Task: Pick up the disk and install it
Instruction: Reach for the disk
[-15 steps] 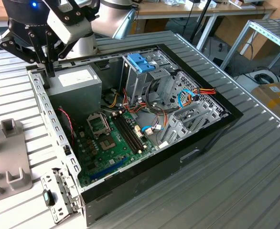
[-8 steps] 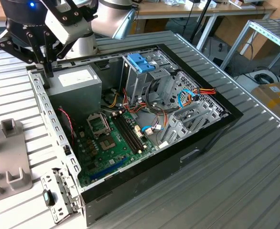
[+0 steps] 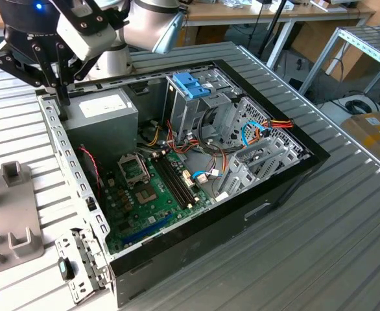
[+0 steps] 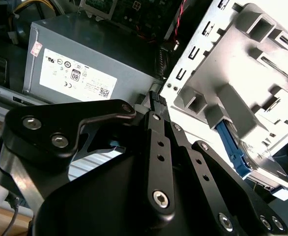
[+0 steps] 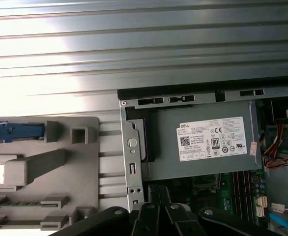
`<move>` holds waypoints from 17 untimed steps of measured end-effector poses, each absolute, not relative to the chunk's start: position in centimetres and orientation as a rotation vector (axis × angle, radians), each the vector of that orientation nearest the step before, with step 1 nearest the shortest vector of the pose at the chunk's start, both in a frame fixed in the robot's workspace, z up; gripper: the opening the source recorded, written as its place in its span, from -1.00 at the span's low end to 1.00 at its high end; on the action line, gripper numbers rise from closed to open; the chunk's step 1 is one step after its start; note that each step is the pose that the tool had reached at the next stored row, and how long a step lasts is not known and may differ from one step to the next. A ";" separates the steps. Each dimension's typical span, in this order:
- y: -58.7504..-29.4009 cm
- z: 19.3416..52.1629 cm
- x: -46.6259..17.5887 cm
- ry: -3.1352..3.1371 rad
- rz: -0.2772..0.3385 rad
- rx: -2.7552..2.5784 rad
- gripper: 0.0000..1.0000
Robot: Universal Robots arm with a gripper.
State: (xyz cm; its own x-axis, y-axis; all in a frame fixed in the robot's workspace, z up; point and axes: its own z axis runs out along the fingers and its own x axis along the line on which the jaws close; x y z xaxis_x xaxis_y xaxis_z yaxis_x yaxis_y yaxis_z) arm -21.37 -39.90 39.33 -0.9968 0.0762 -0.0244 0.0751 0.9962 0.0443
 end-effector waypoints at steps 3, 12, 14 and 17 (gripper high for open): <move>-39.9 39.3 -21.5 3.113 0.068 0.118 -0.80; -39.9 39.3 -21.9 3.112 0.068 0.118 -0.80; -39.9 39.3 -22.0 3.112 0.068 0.118 -0.80; -39.9 39.3 -22.2 3.112 0.068 0.118 -0.80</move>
State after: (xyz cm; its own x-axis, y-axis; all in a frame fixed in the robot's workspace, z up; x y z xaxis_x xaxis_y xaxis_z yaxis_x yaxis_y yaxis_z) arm -22.15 -39.89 39.33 -0.9968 0.0762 -0.0245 0.0751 0.9962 0.0444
